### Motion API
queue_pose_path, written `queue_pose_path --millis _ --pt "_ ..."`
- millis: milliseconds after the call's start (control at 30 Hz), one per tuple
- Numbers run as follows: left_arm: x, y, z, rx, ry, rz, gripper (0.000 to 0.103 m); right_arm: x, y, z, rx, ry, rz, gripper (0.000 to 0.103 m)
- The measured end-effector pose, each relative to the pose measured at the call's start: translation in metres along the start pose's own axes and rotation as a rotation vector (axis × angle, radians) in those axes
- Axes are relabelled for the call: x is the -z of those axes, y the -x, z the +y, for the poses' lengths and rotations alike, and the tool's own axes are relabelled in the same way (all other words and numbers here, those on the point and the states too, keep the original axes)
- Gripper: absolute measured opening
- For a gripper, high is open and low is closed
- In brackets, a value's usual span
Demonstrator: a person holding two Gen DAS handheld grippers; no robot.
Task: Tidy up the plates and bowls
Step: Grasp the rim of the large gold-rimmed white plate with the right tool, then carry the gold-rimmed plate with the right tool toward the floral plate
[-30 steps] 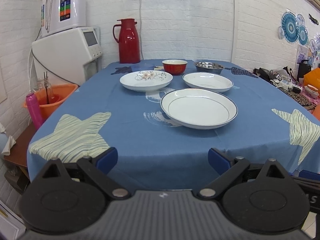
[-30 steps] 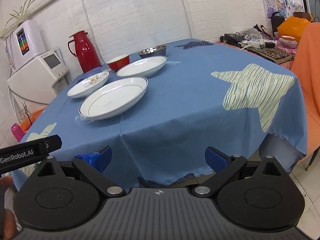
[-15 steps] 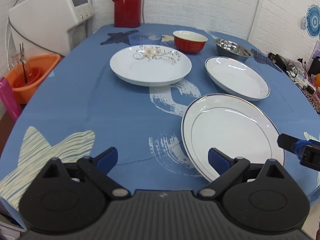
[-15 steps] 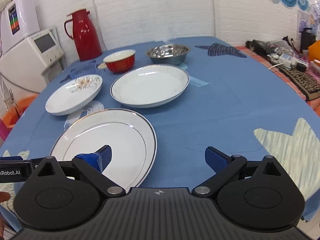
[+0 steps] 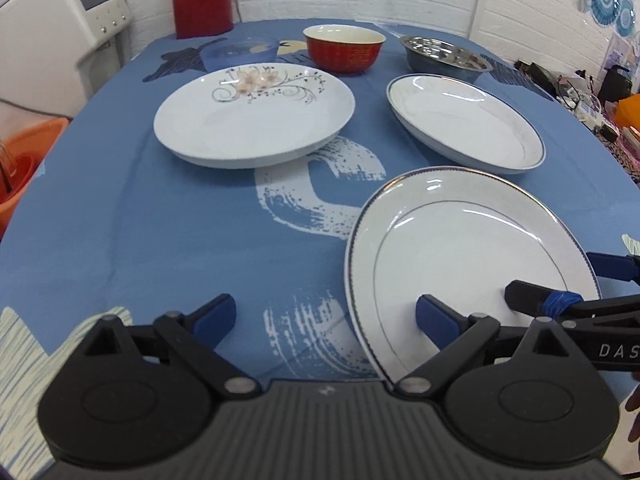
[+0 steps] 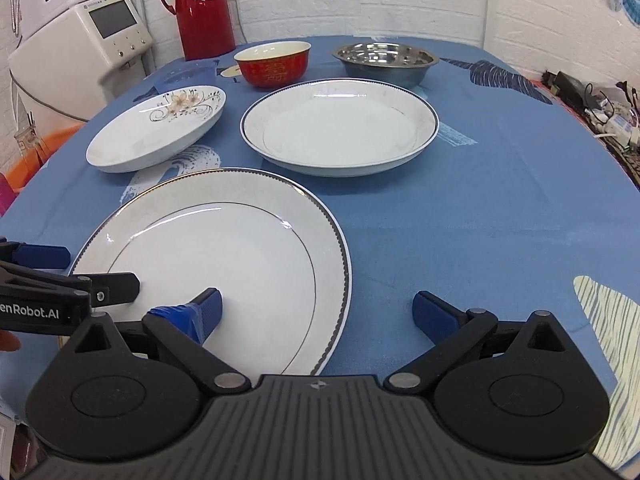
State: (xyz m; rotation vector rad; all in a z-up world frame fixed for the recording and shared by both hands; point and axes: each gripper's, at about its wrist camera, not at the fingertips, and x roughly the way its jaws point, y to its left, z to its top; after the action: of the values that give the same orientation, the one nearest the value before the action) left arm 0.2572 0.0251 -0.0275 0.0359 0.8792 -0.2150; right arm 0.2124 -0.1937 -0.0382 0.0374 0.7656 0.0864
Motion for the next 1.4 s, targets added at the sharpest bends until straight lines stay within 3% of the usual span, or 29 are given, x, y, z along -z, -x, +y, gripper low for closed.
queue_pose_path --millis 233,333,367,400,500,533,567,700,833,1100,1400 --pt "0.001 0.001 -0.005 0.035 -0.031 -0.01 0.094 -0.007 -0.002 0.0 -0.036 0.037 0.021 0.088" --pt "0.001 0.006 -0.009 0.078 -0.056 -0.032 0.072 -0.003 0.0 0.006 -0.089 0.097 0.003 0.081" --pt "0.001 0.008 -0.012 0.099 -0.074 -0.04 0.057 -0.003 0.001 0.009 -0.108 0.117 -0.005 0.079" --pt "0.001 0.009 -0.015 0.123 -0.087 -0.043 0.047 -0.004 0.001 0.012 -0.125 0.126 -0.008 0.067" --pt "0.002 0.009 -0.017 0.128 -0.077 -0.056 0.043 -0.007 0.002 0.013 -0.114 0.113 -0.002 0.062" --pt "0.002 0.009 -0.015 0.138 -0.06 -0.057 0.037 -0.007 0.003 0.014 -0.108 0.103 0.001 0.061" --pt "0.002 0.009 -0.013 0.152 -0.038 -0.056 0.024 -0.008 0.003 0.016 -0.1 0.099 0.006 0.061" --pt "0.001 0.015 -0.001 0.133 0.005 -0.057 0.023 -0.008 0.008 0.034 -0.106 0.094 -0.008 0.062" --pt "0.001 0.03 0.029 0.086 0.062 -0.066 0.023 -0.015 0.012 0.06 -0.181 0.097 -0.047 0.062" --pt "0.014 0.051 0.088 -0.098 0.1 -0.101 0.023 -0.019 -0.009 0.126 -0.304 0.147 -0.036 0.063" --pt "0.02 0.043 0.11 -0.117 0.118 -0.117 0.023 -0.017 -0.019 0.145 -0.294 0.175 -0.011 0.065"
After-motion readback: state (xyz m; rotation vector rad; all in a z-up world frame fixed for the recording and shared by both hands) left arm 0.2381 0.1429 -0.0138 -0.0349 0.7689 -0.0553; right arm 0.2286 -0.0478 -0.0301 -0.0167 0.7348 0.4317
